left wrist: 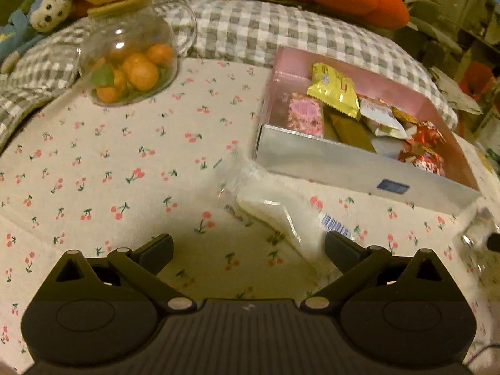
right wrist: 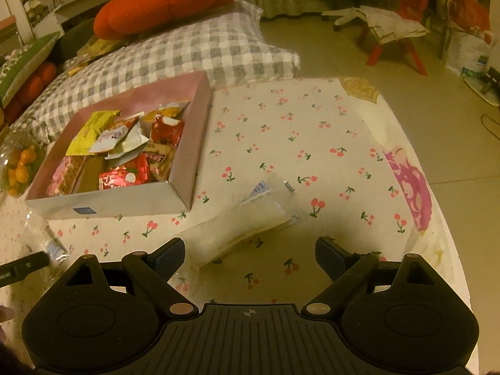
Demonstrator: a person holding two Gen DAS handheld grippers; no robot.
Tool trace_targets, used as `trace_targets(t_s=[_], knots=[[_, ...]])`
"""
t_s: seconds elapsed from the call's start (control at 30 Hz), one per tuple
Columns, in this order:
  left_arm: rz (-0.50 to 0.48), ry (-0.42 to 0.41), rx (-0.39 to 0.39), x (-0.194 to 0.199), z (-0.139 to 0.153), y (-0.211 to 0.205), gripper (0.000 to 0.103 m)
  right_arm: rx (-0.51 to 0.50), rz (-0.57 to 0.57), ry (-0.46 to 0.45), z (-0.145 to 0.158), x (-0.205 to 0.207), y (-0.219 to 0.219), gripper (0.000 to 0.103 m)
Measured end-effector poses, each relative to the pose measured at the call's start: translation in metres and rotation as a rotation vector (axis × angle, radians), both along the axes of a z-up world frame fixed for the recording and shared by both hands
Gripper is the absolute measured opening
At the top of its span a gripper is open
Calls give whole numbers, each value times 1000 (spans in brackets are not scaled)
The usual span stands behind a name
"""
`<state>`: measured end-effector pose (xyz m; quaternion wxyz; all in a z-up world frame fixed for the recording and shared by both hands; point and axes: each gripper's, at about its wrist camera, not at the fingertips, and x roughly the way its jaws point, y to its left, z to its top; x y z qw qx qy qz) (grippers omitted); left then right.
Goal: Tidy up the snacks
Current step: 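Grasp a clear bag of white food with the left tool while the right tool grasps the other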
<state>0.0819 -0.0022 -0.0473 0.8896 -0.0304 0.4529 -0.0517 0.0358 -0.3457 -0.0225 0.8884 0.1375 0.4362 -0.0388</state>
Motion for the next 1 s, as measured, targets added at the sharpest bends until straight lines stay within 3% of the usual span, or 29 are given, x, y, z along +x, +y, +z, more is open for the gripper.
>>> trace_targets(t_s=[0.17,0.37,0.53,0.63,0.8,1.0], knots=[[0,28,-51,0,6,5,100,8,3,-2,1,4,6,92],[62,-11,-59,5,14,-6,101,27,-5,-9,2,13,17,92],[132,-12,-16,16,10,-21,101,18,-6,-7,0,20,25,92],[150,-5,50,18,3,-33,95,11,-12,-3,-2,24,26,92],[86,-20,114,8,-5,-38,94,7,-16,1,-4,26,22,92],[5,17,109,0,-1,-17,94,8,-39,9,-6,26,15,92]])
